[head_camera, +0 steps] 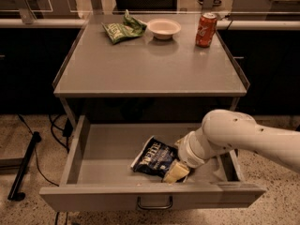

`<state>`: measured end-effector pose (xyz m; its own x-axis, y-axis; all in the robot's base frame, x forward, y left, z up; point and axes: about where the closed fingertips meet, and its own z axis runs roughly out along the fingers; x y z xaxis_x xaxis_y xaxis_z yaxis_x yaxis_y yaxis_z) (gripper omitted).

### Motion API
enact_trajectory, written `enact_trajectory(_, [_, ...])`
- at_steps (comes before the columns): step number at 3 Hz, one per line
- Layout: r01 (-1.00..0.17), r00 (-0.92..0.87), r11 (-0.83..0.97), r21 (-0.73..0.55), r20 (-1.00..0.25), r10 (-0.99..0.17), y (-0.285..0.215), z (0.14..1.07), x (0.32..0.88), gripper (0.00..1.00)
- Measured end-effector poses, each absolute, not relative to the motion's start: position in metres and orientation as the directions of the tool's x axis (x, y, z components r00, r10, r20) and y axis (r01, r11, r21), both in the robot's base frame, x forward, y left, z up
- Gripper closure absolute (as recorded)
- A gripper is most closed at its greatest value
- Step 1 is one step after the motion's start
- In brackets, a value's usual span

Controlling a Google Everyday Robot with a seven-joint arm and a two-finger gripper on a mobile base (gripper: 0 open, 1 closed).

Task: Pick blue chip bag from top drawer and place on counter

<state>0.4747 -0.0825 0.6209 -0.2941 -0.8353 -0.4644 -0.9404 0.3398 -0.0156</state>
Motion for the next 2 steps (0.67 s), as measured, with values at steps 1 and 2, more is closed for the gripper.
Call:
enact_trajectory(1, [-0.939, -0.31, 0.343, 0.004, -0.441, -0.842, -0.0898, 0.6024, 0.4649, 0.29])
enact_trajectory(2, [-0.939, -0.309, 0.343, 0.004, -0.441, -0.843, -0.0899, 0.602, 0.4645, 0.55])
